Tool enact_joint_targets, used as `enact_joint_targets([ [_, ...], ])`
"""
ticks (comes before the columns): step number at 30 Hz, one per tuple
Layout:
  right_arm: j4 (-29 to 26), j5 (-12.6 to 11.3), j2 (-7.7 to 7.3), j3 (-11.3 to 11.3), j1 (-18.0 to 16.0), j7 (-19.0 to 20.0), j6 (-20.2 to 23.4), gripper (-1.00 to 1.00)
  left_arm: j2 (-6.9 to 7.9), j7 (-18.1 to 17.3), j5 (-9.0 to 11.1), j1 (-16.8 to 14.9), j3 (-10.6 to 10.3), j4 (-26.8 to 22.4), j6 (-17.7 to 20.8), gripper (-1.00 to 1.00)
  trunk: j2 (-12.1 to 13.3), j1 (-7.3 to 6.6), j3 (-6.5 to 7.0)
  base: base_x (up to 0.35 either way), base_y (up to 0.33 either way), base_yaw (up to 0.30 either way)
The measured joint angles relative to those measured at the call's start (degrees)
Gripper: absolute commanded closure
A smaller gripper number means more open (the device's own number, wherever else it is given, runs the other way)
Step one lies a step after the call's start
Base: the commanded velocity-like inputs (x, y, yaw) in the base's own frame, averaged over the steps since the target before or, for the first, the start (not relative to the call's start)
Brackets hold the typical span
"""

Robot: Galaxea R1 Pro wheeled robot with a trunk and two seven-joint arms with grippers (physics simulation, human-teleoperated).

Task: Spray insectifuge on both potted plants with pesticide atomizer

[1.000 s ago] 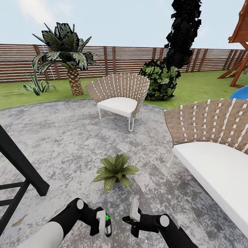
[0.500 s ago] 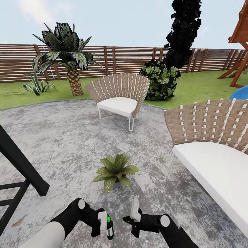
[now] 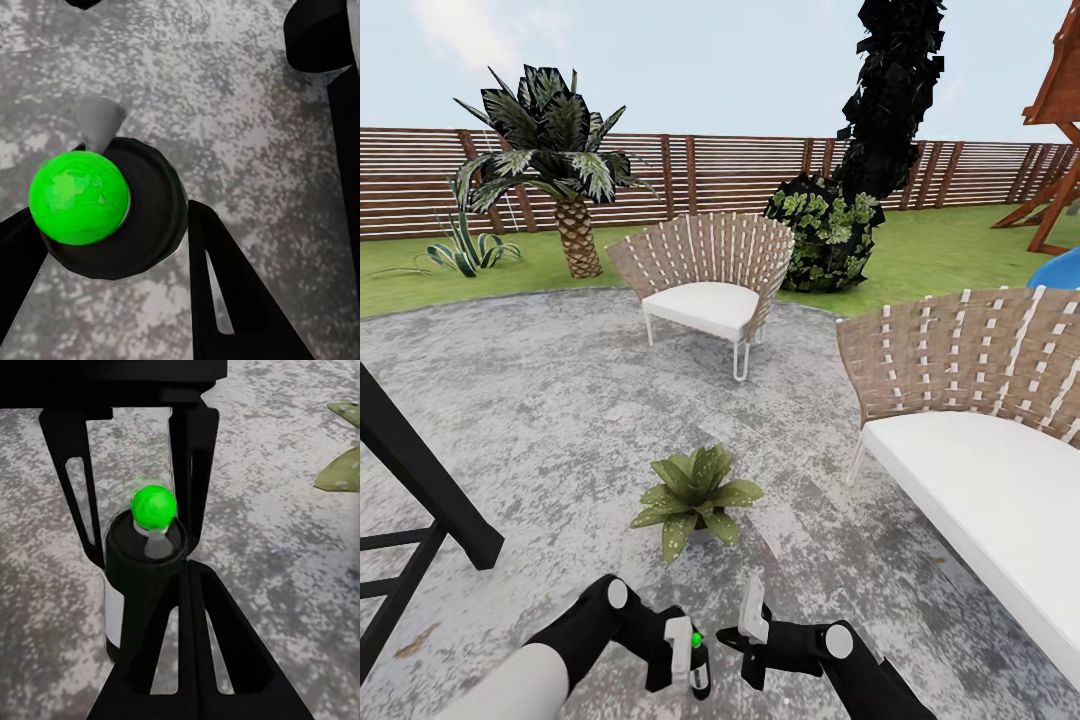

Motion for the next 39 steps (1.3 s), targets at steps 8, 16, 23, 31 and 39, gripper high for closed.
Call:
enact_joint_targets([
  [8, 0.0, 0.0, 0.00, 0.0, 0.0, 0.0, 0.0, 1.00, -0.77, 0.4, 0.1, 0.0, 0.1, -0.4, 0.0, 1.00, 0.0, 0.00, 0.00, 0.000, 0.000, 0.000],
  [16, 0.0, 0.0, 0.00, 0.0, 0.0, 0.0, 0.0, 1.00, -1.55, 0.3, 0.1, 0.0, 0.1, -0.5, -0.1, 1.00, 0.0, 0.00, 0.00, 0.000, 0.000, 0.000],
  [23, 0.0, 0.0, 0.00, 0.0, 0.0, 0.0, 0.0, 1.00, -1.87, 0.3, 0.3, 0.0, 0.1, -0.5, -0.2, 1.00, 0.0, 0.00, 0.00, 0.000, 0.000, 0.000],
  [31, 0.0, 0.1, 0.00, 0.0, 0.0, 0.0, 0.0, 1.00, -1.86, 0.3, 0.3, 0.0, 0.1, -0.4, -0.1, 1.00, 0.0, 0.00, 0.00, 0.000, 0.000, 0.000],
  [39, 0.0, 0.1, 0.00, 0.0, 0.0, 0.0, 0.0, 1.00, 2.18, 0.4, -0.3, 0.1, -0.2, 0.4, -0.1, 1.00, 0.0, 0.00, 0.00, 0.000, 0.000, 0.000],
])
